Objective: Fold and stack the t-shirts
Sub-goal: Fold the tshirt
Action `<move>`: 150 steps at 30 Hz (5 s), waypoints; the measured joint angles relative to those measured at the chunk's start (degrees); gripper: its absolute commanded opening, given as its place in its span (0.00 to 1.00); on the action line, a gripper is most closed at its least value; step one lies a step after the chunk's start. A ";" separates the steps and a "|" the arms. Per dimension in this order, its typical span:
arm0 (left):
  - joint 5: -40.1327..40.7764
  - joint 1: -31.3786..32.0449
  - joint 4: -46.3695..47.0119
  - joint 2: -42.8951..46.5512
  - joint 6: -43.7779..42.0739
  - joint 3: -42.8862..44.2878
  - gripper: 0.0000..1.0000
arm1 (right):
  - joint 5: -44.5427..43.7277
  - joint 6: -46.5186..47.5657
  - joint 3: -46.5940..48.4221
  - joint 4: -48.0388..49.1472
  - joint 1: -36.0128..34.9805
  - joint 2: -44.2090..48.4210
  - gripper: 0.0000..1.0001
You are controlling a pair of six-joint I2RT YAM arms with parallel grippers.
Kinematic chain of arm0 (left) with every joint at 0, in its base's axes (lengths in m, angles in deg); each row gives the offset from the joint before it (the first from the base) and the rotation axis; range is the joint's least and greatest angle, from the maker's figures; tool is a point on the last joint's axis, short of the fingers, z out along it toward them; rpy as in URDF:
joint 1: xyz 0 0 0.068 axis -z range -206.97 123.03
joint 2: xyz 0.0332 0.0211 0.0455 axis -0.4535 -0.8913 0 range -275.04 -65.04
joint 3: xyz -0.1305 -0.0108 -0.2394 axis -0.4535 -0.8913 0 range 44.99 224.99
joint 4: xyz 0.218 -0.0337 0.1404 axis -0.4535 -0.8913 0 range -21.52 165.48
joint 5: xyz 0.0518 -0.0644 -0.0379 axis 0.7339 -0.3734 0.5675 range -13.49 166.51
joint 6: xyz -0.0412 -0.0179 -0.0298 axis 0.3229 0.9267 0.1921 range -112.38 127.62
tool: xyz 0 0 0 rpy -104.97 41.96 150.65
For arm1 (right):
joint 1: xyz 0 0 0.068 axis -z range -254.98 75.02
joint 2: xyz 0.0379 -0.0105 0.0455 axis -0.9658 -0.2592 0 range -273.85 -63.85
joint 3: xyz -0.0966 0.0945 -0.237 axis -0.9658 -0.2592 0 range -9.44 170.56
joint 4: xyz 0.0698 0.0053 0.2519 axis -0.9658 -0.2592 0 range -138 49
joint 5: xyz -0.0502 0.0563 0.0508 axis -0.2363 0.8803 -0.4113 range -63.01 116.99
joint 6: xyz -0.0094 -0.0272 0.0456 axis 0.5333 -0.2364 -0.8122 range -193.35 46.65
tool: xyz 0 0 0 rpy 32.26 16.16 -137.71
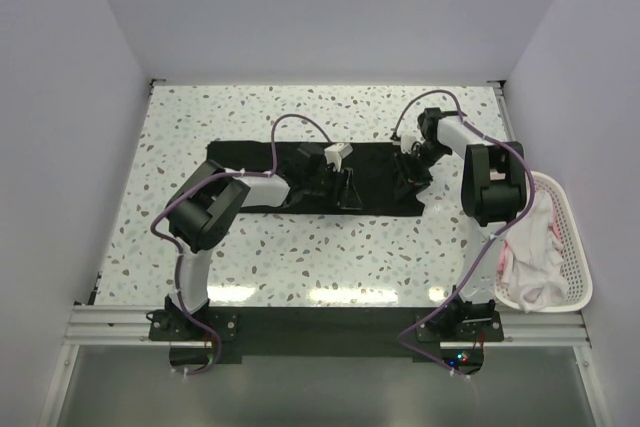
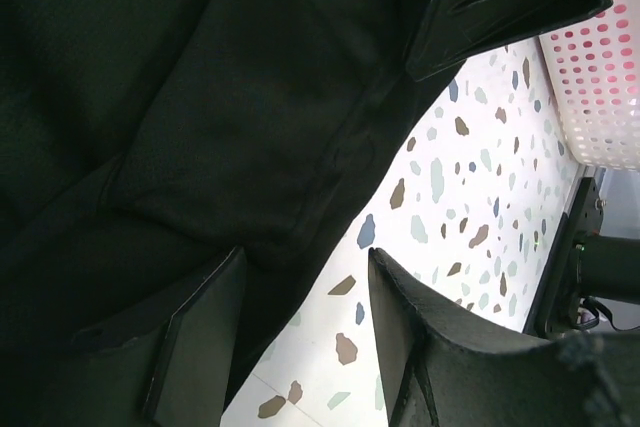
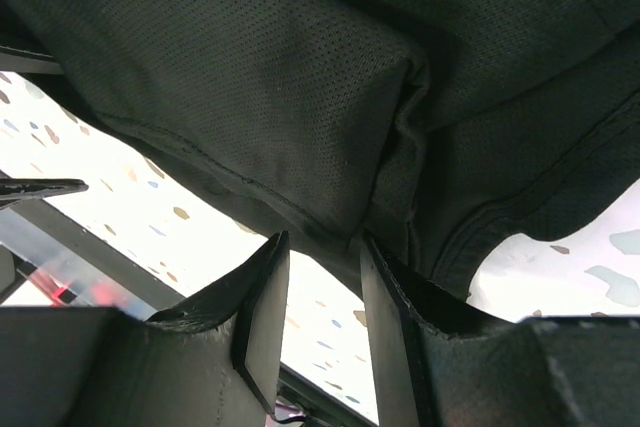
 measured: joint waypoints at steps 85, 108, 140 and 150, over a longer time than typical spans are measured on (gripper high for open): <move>6.56 1.05 -4.50 -0.48 1.97 3.91 0.45 | 2.54 0.42 6.58 -6.40 0.26 -4.57 0.28; 6.49 1.05 -4.57 -0.48 3.43 3.91 0.46 | 3.28 -0.22 8.39 -6.80 0.26 -4.63 0.00; 11.06 2.64 -10.36 0.31 -2.34 4.87 0.33 | 7.69 -1.14 8.57 -6.40 0.26 -4.63 0.00; 11.26 2.73 -9.88 0.46 -3.63 5.20 0.00 | 9.01 -1.11 8.66 -6.43 0.26 -4.63 0.00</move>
